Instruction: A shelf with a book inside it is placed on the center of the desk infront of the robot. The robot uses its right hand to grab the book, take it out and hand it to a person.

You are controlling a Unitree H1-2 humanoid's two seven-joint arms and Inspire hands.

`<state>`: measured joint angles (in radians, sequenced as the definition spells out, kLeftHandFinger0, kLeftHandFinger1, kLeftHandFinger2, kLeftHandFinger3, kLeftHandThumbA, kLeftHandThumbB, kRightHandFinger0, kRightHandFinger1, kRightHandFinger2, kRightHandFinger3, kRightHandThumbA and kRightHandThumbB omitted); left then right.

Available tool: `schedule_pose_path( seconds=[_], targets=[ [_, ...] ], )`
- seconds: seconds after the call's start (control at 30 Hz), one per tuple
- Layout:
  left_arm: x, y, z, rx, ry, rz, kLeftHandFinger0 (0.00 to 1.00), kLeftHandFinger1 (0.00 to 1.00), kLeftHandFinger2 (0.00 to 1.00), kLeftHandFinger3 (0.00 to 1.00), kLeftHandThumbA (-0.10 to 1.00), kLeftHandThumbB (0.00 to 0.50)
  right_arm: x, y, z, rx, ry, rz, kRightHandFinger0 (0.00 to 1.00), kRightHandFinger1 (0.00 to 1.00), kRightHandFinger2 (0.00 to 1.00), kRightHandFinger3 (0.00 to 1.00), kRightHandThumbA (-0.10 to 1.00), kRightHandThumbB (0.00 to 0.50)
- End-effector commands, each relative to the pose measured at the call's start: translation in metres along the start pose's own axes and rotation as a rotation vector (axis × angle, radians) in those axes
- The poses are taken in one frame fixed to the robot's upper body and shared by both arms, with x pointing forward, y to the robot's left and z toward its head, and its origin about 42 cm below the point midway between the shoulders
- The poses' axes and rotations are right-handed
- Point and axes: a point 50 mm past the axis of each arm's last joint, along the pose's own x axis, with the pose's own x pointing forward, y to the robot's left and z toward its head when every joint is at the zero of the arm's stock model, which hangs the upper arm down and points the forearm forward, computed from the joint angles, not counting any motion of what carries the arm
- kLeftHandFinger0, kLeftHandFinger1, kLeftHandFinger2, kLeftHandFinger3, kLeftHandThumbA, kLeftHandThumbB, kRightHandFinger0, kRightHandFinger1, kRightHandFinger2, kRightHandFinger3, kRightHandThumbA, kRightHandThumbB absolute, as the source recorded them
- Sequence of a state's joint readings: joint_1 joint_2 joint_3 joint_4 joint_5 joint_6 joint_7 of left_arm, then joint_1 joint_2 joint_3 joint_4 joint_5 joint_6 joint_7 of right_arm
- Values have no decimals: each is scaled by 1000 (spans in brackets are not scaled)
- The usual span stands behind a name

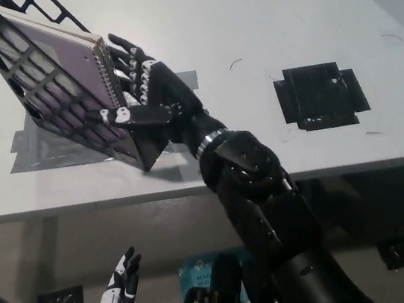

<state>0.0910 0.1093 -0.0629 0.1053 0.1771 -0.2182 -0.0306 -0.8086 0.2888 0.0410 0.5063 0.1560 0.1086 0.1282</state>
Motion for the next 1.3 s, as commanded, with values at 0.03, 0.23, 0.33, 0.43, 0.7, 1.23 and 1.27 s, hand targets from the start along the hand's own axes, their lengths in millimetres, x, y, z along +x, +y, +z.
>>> schedule_pose_path(
  seconds=[0.03,0.23,0.33,0.43,0.7,1.23,1.27],
  targets=[
    [0,-1,10,5,-47,2,1000,1000,1000,1000,1000,323,20,27,27,26,-83,50,1000,1000,1000,1000,1000,328],
    [2,-1,13,1,-44,-2,1000,1000,1000,1000,1000,323,26,30,28,22,-79,66,1000,1000,1000,1000,1000,312],
    [4,-1,13,7,-57,-3,1000,1000,1000,1000,1000,312,28,31,30,23,-74,69,1000,1000,1000,1000,1000,327],
    [4,0,15,4,-57,-11,1000,1000,1000,1000,1000,294,31,33,31,13,-71,80,1000,1000,1000,1000,1000,280],
    [8,-1,17,26,-86,-35,1000,1000,1000,1000,1000,258,48,23,31,27,-11,42,1000,1000,1000,1000,1000,282],
    [13,1,21,30,-97,-40,1000,1000,1000,1000,1000,246,59,30,35,41,-12,56,1000,1000,1000,1000,1000,299],
    [13,1,21,29,-98,-40,1000,1000,1000,1000,1000,246,59,30,35,41,-12,57,1000,1000,1000,1000,1000,299]
  ],
)
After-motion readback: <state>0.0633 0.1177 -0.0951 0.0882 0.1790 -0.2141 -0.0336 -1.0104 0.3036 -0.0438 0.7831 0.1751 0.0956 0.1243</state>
